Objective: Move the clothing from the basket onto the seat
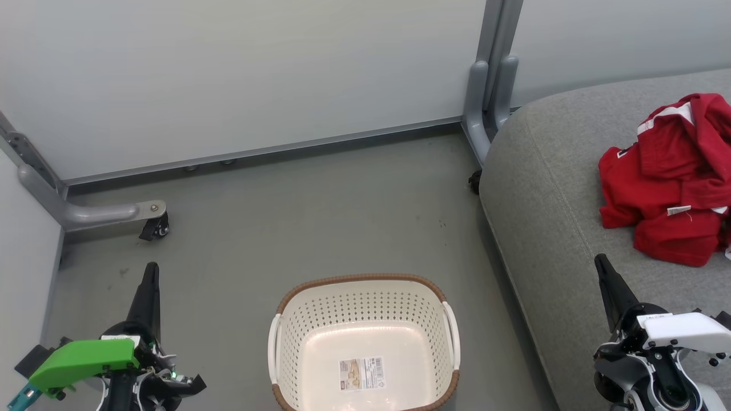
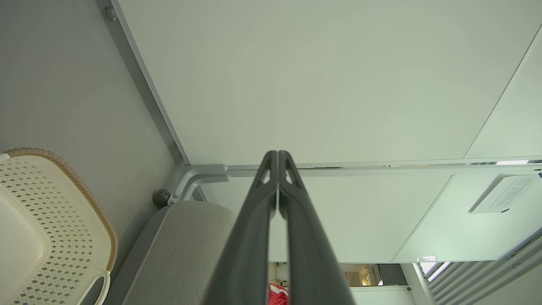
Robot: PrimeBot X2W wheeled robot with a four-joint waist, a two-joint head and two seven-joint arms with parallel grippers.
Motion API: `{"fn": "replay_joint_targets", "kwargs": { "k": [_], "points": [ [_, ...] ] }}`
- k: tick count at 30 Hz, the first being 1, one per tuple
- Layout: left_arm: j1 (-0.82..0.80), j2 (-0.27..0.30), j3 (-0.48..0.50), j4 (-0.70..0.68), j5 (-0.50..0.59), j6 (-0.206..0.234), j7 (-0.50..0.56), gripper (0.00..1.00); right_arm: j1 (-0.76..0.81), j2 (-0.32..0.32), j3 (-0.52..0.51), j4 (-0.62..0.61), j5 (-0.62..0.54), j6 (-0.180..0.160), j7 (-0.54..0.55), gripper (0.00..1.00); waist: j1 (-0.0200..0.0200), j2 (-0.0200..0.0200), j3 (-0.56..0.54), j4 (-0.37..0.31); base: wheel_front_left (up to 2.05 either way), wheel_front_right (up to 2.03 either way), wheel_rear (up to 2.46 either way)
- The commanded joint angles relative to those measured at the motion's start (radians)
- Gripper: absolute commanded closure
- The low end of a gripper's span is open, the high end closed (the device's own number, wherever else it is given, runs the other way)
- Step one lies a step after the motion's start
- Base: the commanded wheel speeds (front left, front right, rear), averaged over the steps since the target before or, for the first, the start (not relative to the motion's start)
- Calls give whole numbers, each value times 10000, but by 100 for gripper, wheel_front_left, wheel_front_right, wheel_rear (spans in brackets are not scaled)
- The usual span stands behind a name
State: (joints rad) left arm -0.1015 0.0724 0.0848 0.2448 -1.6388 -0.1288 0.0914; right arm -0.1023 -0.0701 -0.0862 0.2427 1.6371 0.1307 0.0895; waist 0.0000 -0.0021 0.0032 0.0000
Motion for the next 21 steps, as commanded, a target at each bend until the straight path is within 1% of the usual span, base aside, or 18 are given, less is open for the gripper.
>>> {"fn": "replay_joint_targets", "kwargs": {
  "k": [1,21],
  "points": [
    [-120,-23,31,7,46,-46,30,100,-89,-2,-33,26,-32,0,61,100,0,21,0,0,0,0,0],
    [-125,-65,94,10,107,-46,86,100,-97,36,-95,30,-94,0,111,100,0,21,-1,0,0,0,0]
  ]
}}
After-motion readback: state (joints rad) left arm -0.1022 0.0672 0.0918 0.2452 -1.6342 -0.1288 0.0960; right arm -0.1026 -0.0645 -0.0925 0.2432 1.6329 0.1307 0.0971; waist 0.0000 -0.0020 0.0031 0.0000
